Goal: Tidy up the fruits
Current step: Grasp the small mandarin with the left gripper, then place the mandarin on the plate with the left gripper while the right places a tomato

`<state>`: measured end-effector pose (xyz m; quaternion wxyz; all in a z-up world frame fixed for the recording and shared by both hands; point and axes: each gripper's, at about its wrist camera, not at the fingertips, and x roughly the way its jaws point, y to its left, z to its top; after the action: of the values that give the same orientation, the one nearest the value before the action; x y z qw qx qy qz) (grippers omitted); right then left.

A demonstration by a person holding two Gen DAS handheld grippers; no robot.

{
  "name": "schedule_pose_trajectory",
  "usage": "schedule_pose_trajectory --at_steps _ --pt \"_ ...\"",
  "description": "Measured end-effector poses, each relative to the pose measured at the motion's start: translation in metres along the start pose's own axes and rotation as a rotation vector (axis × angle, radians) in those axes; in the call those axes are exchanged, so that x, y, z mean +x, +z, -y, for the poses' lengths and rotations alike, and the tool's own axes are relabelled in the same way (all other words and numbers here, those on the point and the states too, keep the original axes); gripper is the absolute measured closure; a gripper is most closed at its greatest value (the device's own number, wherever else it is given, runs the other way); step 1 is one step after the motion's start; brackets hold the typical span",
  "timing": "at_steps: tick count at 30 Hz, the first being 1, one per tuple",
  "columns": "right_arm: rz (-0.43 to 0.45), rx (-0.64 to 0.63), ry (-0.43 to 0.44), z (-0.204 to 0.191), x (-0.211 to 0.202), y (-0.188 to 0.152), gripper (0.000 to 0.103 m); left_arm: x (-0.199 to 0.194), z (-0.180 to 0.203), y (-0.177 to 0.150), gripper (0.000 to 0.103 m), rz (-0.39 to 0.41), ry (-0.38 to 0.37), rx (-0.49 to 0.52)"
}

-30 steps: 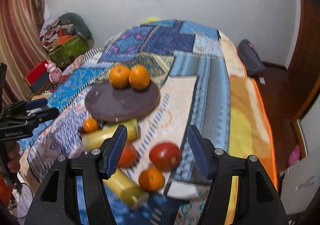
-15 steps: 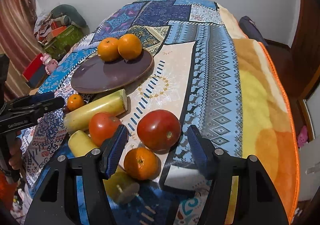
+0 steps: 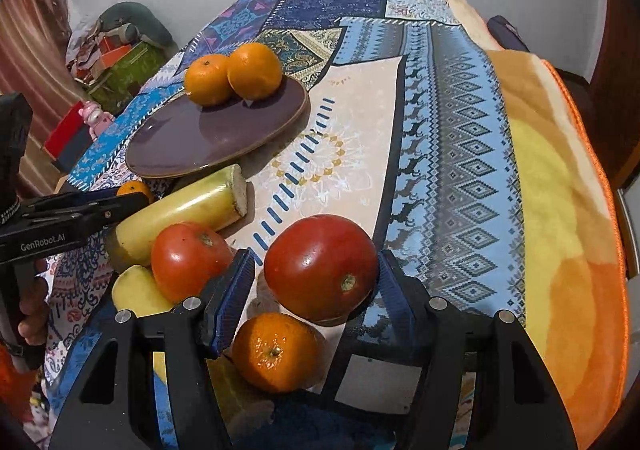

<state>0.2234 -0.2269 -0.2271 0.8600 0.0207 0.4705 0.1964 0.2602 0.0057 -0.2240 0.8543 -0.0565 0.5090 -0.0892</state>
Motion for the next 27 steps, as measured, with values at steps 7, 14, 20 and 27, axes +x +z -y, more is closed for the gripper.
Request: schedule_pose_trajectory --at_steps 7,14,20,27 --pt "0.003 0.003 0.006 0.002 -0.001 0.001 0.053 -0.004 0.010 -0.002 0.068 0.017 0.028 0.039" --pt "0.022 0.001 0.010 0.001 -0.009 0.005 0.053 -0.022 0.004 -0.003 0.069 0.048 0.022 0.016" --pt "0.073 -0.011 0.006 -0.002 -0.024 0.017 0.053 -0.050 -0.003 0.001 0.069 0.111 0.038 0.012" --pt "0.138 -0.047 0.007 -0.016 -0.035 0.043 0.053 -0.081 -0.010 0.018 0.069 0.204 0.060 0.010"
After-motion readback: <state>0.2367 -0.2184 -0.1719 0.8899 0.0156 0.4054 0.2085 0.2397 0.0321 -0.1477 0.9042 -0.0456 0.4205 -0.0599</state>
